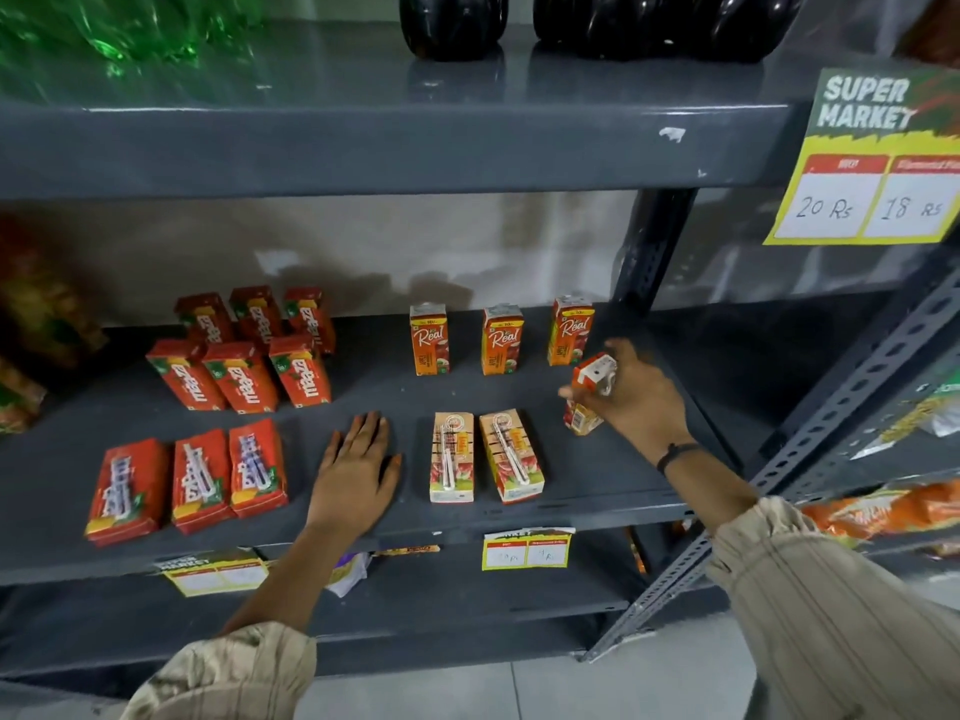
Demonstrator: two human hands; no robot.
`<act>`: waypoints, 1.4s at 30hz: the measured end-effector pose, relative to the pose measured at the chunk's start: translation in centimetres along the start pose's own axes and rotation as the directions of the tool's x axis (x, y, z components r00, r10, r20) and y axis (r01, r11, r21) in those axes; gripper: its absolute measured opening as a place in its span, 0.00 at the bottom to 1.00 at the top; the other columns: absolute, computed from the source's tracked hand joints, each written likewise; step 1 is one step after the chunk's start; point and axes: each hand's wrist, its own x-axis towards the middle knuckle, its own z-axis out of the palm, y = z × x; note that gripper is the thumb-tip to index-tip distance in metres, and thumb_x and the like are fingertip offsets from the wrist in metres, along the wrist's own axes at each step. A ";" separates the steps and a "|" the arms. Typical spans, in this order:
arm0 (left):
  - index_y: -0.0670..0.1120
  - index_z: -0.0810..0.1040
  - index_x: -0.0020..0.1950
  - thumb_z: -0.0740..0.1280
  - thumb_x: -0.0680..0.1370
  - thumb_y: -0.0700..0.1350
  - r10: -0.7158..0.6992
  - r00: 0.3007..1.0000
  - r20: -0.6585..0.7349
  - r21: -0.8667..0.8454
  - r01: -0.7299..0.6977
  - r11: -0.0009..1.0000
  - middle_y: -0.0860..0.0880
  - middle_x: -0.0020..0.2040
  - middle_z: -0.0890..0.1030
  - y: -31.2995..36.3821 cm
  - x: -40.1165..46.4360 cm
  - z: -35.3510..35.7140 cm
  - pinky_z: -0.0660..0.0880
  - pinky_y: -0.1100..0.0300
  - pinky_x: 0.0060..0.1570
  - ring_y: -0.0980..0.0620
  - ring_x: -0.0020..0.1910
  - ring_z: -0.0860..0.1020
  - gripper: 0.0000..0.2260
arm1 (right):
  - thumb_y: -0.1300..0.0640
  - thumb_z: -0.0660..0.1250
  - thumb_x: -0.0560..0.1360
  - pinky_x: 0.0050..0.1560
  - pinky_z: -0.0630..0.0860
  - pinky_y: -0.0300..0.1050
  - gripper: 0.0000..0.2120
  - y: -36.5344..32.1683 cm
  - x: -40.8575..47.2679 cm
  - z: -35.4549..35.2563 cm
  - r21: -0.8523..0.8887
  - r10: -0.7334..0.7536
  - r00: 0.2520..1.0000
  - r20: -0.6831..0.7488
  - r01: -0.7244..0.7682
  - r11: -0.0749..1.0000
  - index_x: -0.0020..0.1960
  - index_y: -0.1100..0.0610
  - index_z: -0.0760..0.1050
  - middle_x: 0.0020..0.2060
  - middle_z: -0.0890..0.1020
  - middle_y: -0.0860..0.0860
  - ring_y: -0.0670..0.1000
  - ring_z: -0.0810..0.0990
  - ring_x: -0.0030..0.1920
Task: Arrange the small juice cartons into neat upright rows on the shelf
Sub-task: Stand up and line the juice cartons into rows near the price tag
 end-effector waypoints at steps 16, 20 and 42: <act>0.45 0.54 0.74 0.52 0.80 0.52 0.003 1.000 0.005 -0.014 -0.003 1.000 0.46 0.77 0.56 0.4 -0.1 -0.3 0.46 0.50 0.74 0.48 0.76 0.50 0.24 | 0.64 0.73 0.68 0.52 0.78 0.49 0.18 -3.0 5.7 -4.4 -0.296 -0.229 0.835 0.501 0.414 0.861 0.57 0.57 0.79 0.57 0.80 0.57 0.56 0.79 0.55; 0.45 0.54 0.74 0.52 0.80 0.52 0.003 1.000 0.006 -0.009 -0.003 1.000 0.46 0.77 0.56 0.3 -0.1 -0.3 0.46 0.50 0.74 0.48 0.76 0.51 0.24 | 0.65 0.72 0.69 0.57 0.76 0.50 0.18 -2.1 6.0 -4.3 -0.291 -0.333 0.783 0.525 0.533 0.795 0.58 0.56 0.78 0.59 0.80 0.56 0.55 0.78 0.58; 0.44 0.57 0.73 0.46 0.77 0.57 -0.001 1.000 0.001 -0.029 0.001 1.000 0.45 0.76 0.58 0.3 -0.3 -0.4 0.47 0.50 0.73 0.47 0.75 0.53 0.28 | 0.60 0.74 0.66 0.40 0.80 0.49 0.22 -4.2 -2.2 2.9 -0.266 -0.807 0.414 0.420 0.907 0.326 0.58 0.53 0.73 0.53 0.81 0.53 0.54 0.79 0.55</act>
